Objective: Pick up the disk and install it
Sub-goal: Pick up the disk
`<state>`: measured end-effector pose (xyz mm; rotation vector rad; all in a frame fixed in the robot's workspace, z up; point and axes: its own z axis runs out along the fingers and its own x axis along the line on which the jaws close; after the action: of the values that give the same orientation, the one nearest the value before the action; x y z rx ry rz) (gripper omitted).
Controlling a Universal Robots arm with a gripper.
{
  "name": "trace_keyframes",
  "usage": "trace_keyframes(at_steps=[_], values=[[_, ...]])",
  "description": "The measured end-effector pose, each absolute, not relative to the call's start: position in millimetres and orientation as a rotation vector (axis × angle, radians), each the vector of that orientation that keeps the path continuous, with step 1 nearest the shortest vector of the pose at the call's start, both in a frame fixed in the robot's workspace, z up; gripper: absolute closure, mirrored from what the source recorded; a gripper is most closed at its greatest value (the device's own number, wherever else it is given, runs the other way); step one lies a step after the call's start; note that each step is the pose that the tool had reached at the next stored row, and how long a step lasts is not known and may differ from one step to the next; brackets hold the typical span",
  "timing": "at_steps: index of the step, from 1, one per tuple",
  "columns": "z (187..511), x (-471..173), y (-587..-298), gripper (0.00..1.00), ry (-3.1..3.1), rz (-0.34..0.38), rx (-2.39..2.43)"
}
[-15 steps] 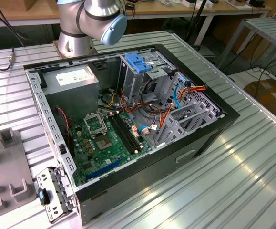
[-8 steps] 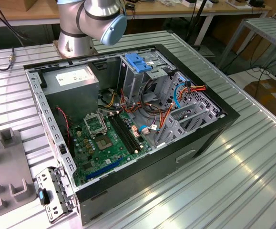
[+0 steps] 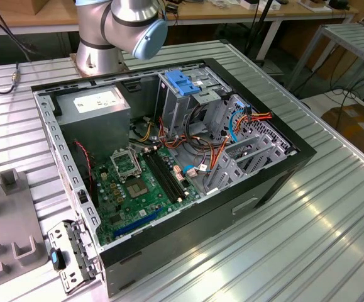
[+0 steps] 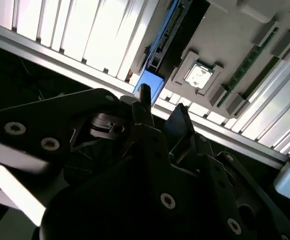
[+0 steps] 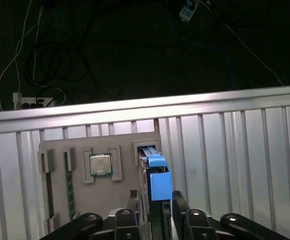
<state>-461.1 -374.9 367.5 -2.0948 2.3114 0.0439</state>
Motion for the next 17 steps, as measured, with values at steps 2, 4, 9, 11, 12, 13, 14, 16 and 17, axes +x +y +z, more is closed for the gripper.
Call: trace_keyframes(at_steps=[2,4,9,11,12,13,14,16,17], values=[[362.5,-459.8,-373.5,0.53,2.311,0.044,-2.095],[358.3,-459.6,-373.1,0.47,2.31,0.044,-2.096],[348.5,-459.7,-372.9,0.4,2.279,0.044,-2.13],[341.0,-460.2,-372.6,0.4,2.253,0.045,-2.159],[339.5,-460.2,-371.6,0.4,2.249,0.045,-2.163],[338.3,-460.2,-370.5,0.4,2.248,0.045,-2.165],[337.0,-460.2,-369.7,0.4,2.246,0.045,-2.166],[333.7,-460.4,-369.2,0.4,2.242,0.045,-2.17],[332.1,-460.6,-369.2,0.4,2.24,0.045,-2.172]])
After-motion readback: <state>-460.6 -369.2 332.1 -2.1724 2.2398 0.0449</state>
